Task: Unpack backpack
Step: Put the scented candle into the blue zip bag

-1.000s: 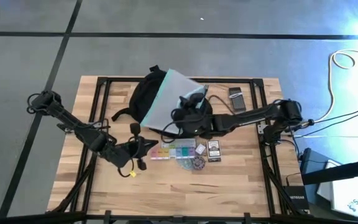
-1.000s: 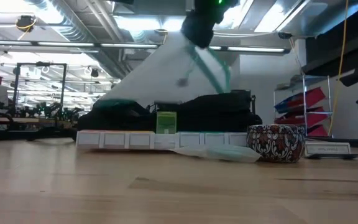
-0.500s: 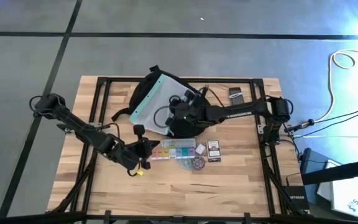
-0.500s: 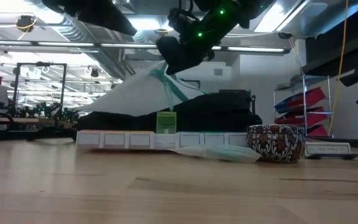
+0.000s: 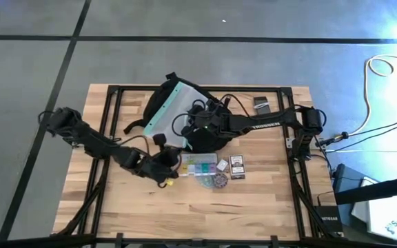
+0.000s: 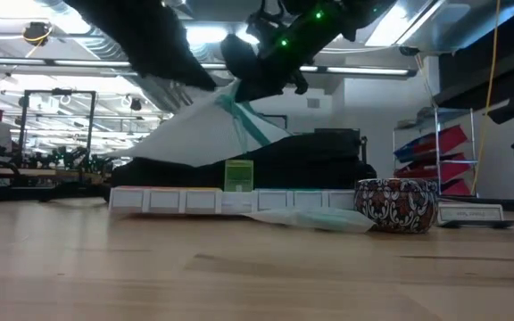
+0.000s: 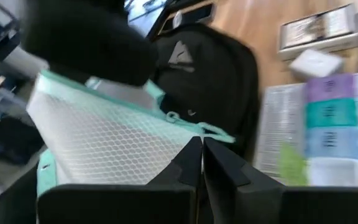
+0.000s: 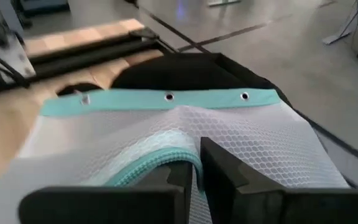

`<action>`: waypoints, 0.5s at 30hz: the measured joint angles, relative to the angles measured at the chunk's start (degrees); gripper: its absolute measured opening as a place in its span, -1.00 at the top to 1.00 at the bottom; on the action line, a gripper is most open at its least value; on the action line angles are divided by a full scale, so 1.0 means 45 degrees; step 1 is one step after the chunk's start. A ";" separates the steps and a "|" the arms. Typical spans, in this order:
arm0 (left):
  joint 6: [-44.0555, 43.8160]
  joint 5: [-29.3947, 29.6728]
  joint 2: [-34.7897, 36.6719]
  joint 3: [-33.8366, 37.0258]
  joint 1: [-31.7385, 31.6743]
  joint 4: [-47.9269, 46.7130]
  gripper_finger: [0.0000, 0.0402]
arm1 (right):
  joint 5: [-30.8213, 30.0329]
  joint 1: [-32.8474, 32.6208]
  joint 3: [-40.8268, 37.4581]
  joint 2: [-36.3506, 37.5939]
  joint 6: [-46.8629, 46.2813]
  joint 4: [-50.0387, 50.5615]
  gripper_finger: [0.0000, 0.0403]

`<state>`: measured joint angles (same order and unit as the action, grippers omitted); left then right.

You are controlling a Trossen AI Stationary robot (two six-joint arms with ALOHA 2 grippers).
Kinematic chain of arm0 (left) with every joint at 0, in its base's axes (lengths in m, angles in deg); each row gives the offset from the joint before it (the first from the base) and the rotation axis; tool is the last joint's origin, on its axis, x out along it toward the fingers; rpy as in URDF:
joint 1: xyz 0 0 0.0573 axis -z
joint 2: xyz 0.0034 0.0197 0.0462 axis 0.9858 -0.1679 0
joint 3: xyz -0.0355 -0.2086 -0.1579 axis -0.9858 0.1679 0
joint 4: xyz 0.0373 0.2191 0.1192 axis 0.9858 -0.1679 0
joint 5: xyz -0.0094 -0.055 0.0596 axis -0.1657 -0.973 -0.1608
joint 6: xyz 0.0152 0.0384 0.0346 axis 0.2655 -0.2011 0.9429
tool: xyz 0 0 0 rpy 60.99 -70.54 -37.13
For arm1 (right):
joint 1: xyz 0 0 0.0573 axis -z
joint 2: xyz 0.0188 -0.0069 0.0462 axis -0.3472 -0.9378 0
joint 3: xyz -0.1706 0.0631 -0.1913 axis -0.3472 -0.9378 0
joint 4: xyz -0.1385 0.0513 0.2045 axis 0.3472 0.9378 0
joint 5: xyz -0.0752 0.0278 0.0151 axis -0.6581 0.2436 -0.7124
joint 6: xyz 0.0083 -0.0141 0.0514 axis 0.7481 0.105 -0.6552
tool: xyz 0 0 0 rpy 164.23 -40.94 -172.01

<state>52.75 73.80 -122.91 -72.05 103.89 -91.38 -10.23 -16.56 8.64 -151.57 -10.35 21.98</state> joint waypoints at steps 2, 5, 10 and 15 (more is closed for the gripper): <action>0.0072 0.0559 -0.0188 0.0000 -0.0227 0.0124 1.00 | 0.0002 -0.0022 -0.0005 0.0064 -0.0132 0.0132 0.90; 0.0006 0.2314 -0.0205 0.0000 -0.0256 0.0559 1.00 | -0.0085 -0.0123 -0.0005 0.0183 -0.0096 0.0287 0.89; 0.0509 0.3597 -0.0117 -0.0010 -0.0095 0.2279 0.99 | -0.0817 -0.0469 -0.0005 0.0392 0.0558 0.0183 0.88; 0.0802 0.1141 -0.0185 -0.0005 -0.0683 0.2629 0.75 | -0.1078 -0.0773 -0.0005 0.0421 0.0610 -0.0288 0.88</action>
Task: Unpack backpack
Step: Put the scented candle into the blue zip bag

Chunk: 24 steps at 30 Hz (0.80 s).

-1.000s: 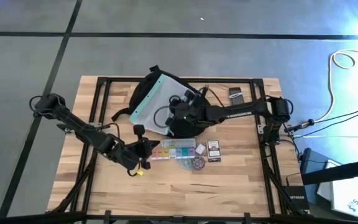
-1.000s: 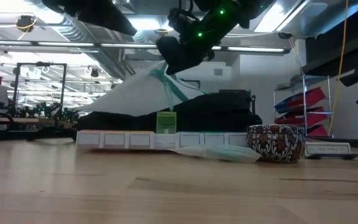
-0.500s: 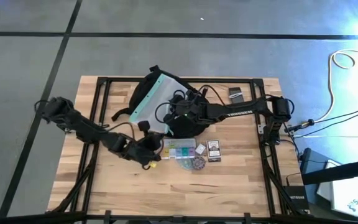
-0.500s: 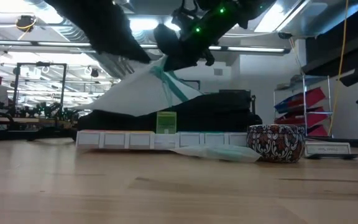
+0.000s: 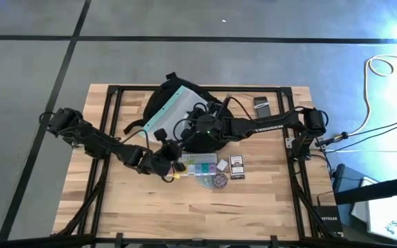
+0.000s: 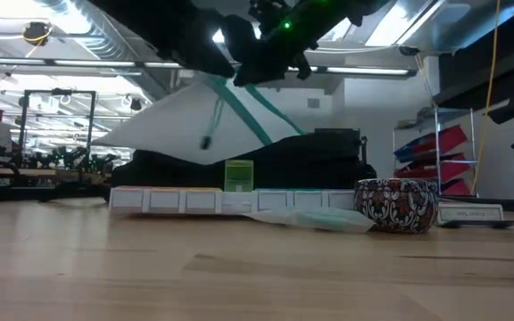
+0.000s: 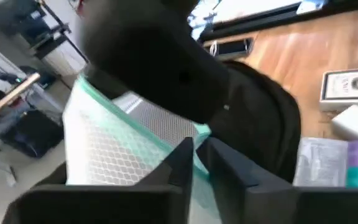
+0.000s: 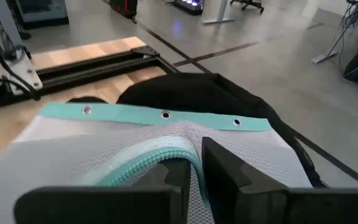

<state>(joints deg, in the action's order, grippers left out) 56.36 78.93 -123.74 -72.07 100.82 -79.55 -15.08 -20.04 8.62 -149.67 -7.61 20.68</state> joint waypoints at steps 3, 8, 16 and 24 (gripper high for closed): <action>0.0159 0.1173 0.0004 0.0000 -0.0073 0.0060 0.47 | 0.0058 -0.0141 0.0000 0.0005 0.0289 -0.0120 0.88; 0.0160 0.2455 0.0058 0.0000 0.0025 0.0059 0.05 | 0.0179 -0.0284 0.0000 0.0005 0.0307 -0.0195 0.88; 0.0553 0.2529 0.0068 0.0000 -0.0187 0.0568 -0.29 | 0.1400 -0.0321 0.0000 0.0010 0.0280 -0.0698 0.88; 0.1806 0.2739 0.0068 0.0000 -0.0232 0.0578 -0.31 | 0.1758 -0.0312 0.0000 0.0024 0.0778 -0.0301 0.88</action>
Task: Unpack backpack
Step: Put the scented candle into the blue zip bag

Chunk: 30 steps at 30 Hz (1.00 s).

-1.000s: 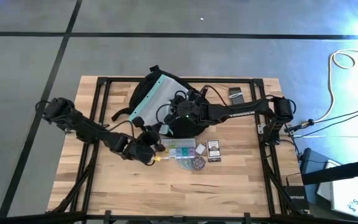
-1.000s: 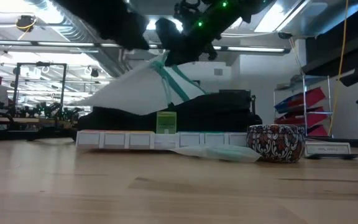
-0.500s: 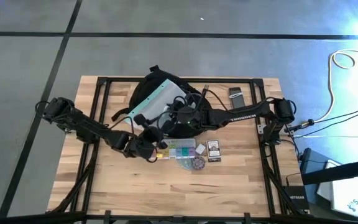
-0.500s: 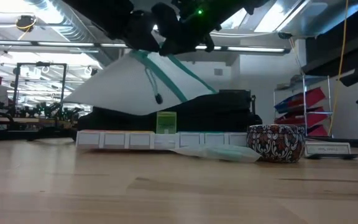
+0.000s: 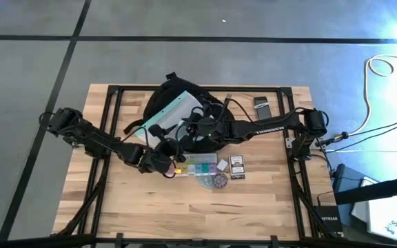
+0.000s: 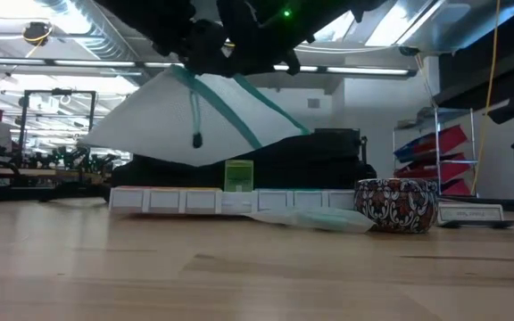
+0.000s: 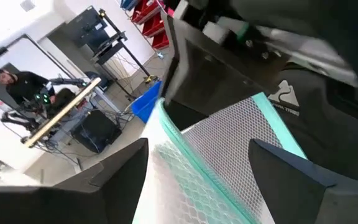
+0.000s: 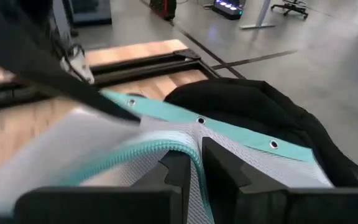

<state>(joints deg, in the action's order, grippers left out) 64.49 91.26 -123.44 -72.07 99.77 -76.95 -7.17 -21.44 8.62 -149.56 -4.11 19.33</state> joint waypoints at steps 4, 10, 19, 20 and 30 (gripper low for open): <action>0.0421 0.0703 0.0000 0.0000 -0.0001 -0.0235 -0.31 | 0.0771 -0.0053 0.0000 0.0000 0.1945 0.0335 0.88; -0.0081 0.0549 0.0000 0.0000 -0.0128 -0.0999 -0.31 | 0.1466 -0.0173 0.0000 0.0052 0.3648 0.0460 0.88; -0.2461 -0.0089 0.0000 0.0006 -0.0509 -0.3143 -0.28 | 0.4432 -0.0352 -0.0010 0.0204 0.5486 0.0658 0.88; -0.2468 -0.0084 0.0000 0.0005 -0.0510 -0.3135 -0.25 | 0.4334 -0.0350 -0.0010 0.0204 0.5491 0.0752 0.88; -0.1857 -0.0454 0.0000 0.0010 -0.0403 -0.2735 0.57 | 0.2720 -0.0330 -0.0010 0.0204 0.5484 0.1155 0.88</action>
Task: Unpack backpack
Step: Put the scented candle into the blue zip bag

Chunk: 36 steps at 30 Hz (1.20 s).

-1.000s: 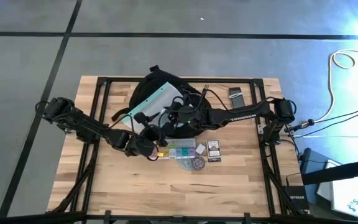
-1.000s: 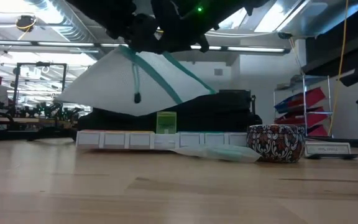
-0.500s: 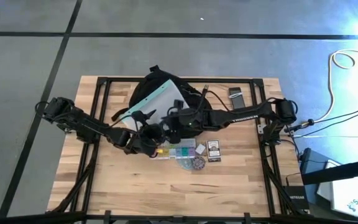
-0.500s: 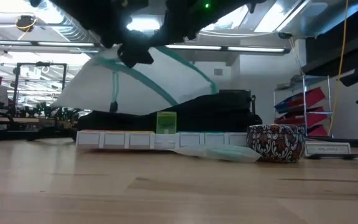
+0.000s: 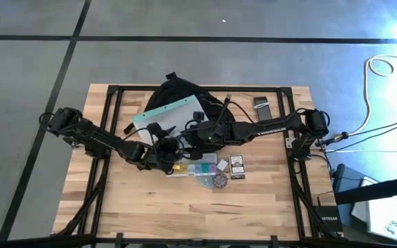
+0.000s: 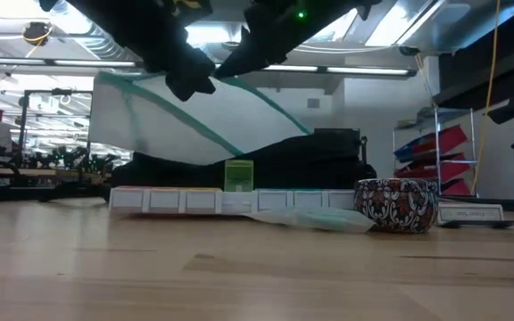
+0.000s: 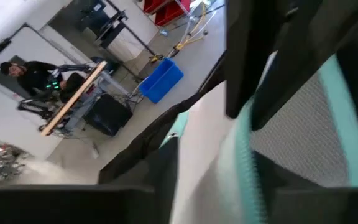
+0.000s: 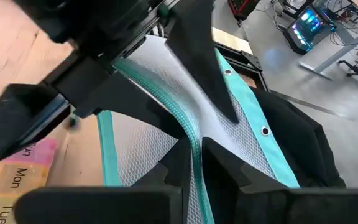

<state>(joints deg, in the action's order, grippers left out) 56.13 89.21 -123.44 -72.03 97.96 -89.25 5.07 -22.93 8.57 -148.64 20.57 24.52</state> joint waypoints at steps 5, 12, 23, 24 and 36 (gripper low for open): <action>0.0259 -0.0207 0.0000 -0.0005 0.0000 0.0589 0.96 | -0.0009 0.0000 0.0000 0.0000 -0.0010 -0.0207 0.88; -0.0561 -0.0513 0.0000 -0.0002 -0.0104 0.0351 1.00 | -0.0747 -0.0431 0.0005 0.0399 0.0987 0.0458 0.88; -0.7085 -0.0438 0.0000 -0.0005 -0.0191 0.1038 1.00 | -0.3201 -0.1100 0.0010 0.0665 0.0583 0.1981 0.59; -0.7402 -0.0294 0.0000 -0.0005 -0.0183 0.1026 1.00 | -0.3766 -0.1327 0.0010 0.0665 0.0661 0.2187 0.55; -1.0932 0.0454 0.0000 -0.0005 -0.0180 0.0866 0.97 | -0.5690 -0.4223 -0.1600 0.0854 -0.0861 0.3843 0.41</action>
<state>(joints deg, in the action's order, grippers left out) 6.94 91.26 -123.44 -72.05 97.15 -85.36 -20.54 -41.93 1.37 -144.80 16.70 41.82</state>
